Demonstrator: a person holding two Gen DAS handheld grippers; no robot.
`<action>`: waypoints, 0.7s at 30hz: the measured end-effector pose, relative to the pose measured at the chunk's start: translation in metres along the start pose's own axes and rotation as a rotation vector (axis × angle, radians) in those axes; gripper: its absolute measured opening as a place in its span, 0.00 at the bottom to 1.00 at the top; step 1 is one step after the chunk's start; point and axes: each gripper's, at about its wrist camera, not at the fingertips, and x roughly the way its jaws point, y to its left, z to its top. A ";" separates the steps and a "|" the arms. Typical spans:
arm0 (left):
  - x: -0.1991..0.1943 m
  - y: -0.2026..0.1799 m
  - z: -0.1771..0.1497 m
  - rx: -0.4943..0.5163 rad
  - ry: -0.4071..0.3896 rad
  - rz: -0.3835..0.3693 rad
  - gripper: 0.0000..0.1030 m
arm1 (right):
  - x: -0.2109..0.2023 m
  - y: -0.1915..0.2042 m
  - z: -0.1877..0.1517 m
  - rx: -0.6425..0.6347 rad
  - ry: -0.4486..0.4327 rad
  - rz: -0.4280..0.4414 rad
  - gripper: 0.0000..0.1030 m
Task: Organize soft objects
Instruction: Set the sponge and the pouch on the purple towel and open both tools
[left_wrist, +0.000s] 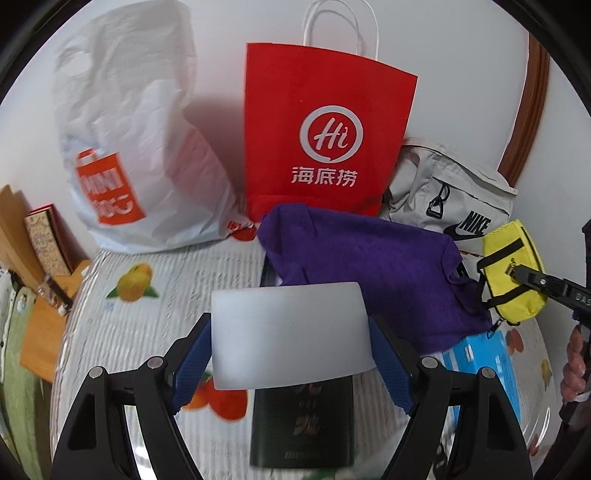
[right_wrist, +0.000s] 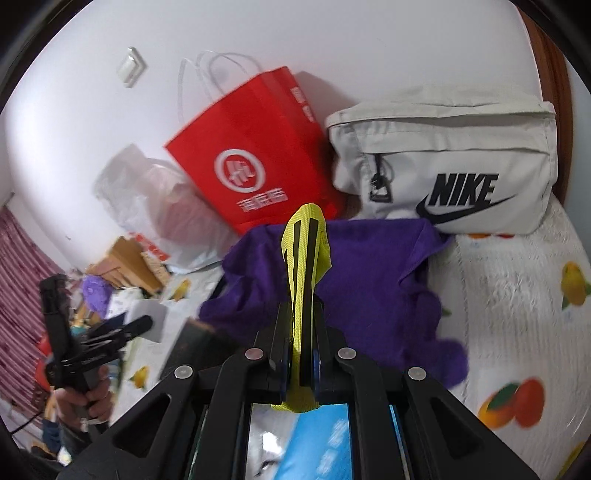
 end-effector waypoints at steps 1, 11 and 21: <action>0.006 -0.001 0.004 0.001 0.003 -0.003 0.78 | 0.006 -0.003 0.004 0.003 0.003 -0.010 0.09; 0.075 -0.018 0.044 0.003 0.044 -0.041 0.78 | 0.051 -0.027 0.016 -0.006 0.065 -0.144 0.09; 0.137 -0.038 0.075 0.018 0.110 -0.050 0.79 | 0.076 -0.036 0.010 -0.003 0.128 -0.116 0.09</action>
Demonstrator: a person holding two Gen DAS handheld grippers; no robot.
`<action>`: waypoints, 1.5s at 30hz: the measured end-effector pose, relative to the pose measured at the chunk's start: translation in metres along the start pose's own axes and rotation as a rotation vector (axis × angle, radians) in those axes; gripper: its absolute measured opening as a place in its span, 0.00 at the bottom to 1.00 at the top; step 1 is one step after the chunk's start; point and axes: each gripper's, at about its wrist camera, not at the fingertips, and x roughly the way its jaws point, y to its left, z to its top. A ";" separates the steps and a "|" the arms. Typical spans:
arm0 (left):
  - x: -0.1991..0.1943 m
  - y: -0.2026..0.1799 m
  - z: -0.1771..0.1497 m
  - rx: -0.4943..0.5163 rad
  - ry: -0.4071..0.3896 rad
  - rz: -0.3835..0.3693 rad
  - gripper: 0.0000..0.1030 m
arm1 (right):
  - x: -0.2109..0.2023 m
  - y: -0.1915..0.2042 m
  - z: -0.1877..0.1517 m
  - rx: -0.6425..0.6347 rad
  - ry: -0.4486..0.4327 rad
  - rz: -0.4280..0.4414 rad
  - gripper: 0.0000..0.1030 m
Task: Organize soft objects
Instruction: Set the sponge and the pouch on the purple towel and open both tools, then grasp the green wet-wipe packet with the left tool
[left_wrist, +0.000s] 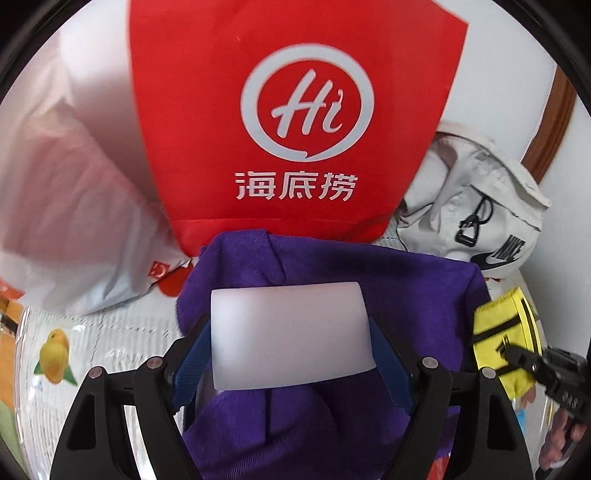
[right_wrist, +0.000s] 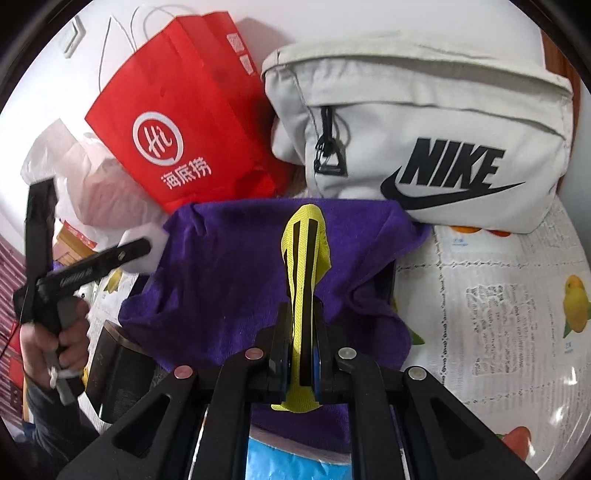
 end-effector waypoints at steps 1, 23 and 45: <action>0.005 0.000 0.002 -0.001 0.011 0.000 0.79 | 0.002 -0.001 -0.001 0.000 0.004 0.006 0.10; 0.046 0.002 0.009 -0.080 0.127 -0.037 0.93 | 0.008 -0.017 0.000 0.056 0.034 0.036 0.56; -0.094 0.018 -0.069 -0.102 0.055 -0.035 0.91 | -0.096 0.037 -0.061 -0.087 -0.085 -0.076 0.58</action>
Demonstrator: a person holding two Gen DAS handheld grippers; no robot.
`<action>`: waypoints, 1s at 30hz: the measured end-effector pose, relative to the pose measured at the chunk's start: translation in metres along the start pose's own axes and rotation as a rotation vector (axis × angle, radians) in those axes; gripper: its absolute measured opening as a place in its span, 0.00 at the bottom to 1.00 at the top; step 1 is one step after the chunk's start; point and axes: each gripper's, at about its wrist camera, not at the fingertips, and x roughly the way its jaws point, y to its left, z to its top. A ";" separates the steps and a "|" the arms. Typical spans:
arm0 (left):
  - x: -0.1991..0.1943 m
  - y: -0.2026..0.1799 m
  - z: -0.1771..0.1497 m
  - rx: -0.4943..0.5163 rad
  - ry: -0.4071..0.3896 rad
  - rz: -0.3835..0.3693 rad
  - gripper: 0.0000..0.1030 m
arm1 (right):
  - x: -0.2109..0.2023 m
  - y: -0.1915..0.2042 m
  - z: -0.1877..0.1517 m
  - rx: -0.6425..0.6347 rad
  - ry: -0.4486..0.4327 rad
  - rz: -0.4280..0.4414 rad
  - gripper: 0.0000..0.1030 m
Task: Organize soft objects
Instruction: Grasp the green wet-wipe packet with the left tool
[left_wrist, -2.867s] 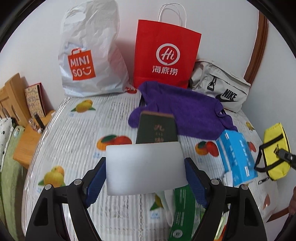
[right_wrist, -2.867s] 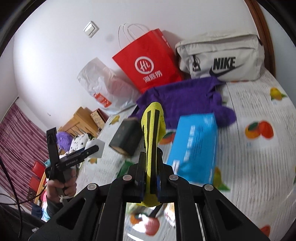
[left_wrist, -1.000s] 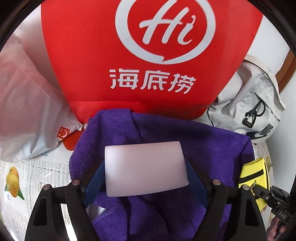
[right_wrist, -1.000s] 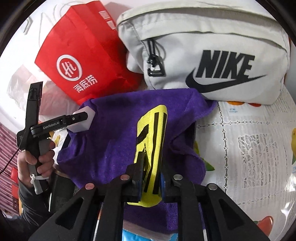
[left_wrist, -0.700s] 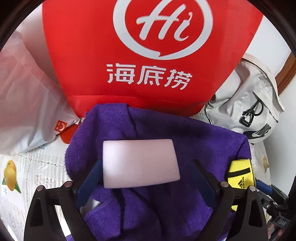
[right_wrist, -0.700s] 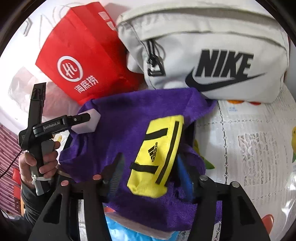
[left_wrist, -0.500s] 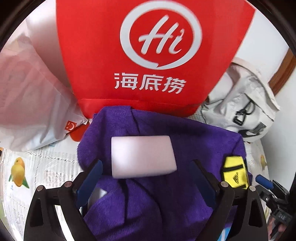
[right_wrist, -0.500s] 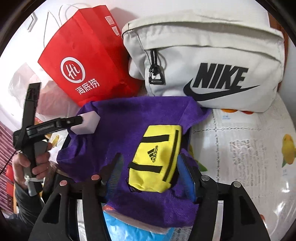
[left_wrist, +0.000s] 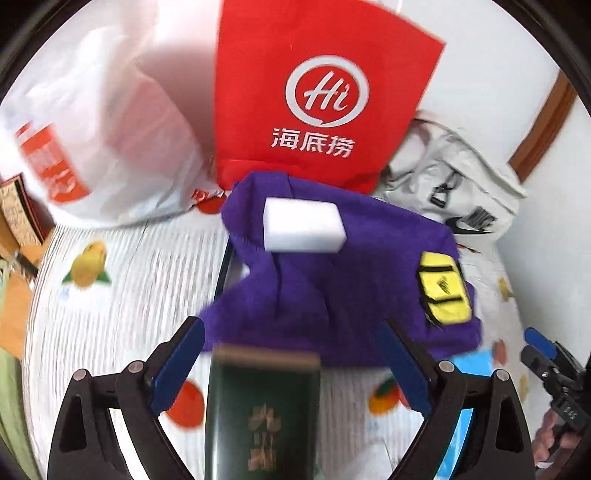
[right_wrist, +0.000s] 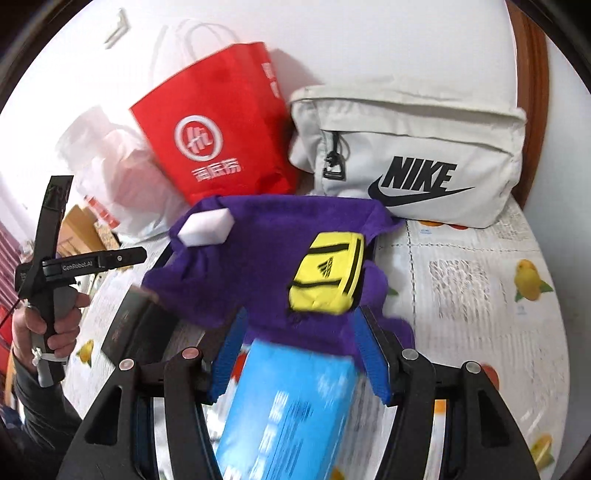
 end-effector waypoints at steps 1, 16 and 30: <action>-0.012 0.002 -0.011 -0.008 -0.025 -0.012 0.91 | -0.005 0.004 -0.006 -0.010 -0.006 -0.003 0.58; -0.067 -0.006 -0.157 0.095 -0.038 -0.071 0.91 | -0.053 0.041 -0.132 -0.011 0.046 0.047 0.58; -0.029 -0.010 -0.208 0.129 0.019 -0.110 0.76 | -0.051 0.023 -0.194 0.063 0.095 0.054 0.58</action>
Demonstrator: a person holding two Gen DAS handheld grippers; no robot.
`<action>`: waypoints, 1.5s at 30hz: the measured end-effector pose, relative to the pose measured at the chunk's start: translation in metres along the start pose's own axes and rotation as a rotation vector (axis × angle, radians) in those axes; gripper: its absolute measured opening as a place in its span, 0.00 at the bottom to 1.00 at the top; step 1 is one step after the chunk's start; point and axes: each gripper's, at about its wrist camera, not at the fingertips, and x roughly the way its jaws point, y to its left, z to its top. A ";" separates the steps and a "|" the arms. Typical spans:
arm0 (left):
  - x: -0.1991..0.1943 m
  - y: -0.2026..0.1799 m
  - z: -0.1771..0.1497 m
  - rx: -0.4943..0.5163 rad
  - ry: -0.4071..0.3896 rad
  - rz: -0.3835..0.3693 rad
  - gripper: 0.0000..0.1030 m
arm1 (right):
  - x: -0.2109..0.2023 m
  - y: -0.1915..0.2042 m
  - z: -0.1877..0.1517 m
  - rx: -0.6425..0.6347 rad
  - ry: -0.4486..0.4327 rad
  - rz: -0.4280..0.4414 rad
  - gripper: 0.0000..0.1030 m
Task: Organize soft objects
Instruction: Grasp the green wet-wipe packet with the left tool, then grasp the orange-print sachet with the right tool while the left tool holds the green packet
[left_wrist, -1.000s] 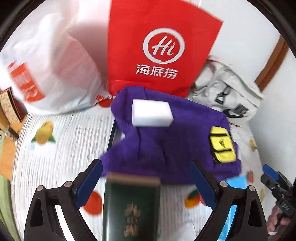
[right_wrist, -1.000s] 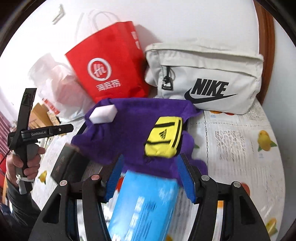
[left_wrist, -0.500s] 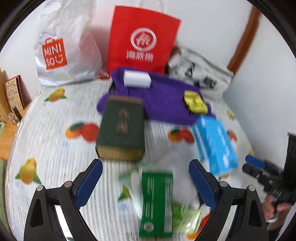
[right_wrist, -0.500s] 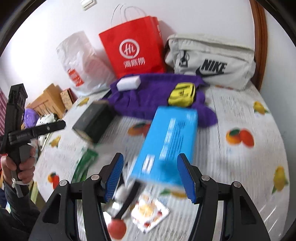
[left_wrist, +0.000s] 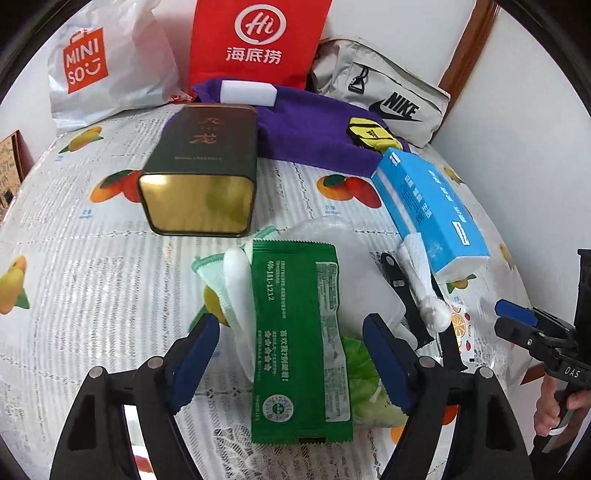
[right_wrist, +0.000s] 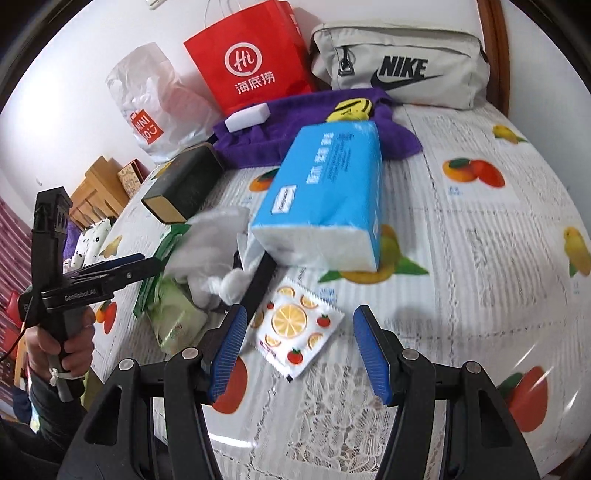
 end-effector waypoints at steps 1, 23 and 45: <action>0.002 -0.001 -0.001 0.005 0.001 0.002 0.75 | 0.001 -0.001 -0.001 0.003 -0.001 0.000 0.58; -0.037 0.051 -0.016 -0.092 -0.064 0.145 0.40 | 0.005 0.001 -0.010 0.026 -0.007 0.008 0.58; -0.023 0.066 -0.031 -0.139 -0.055 0.181 0.40 | 0.050 0.041 -0.019 -0.191 0.005 -0.179 0.84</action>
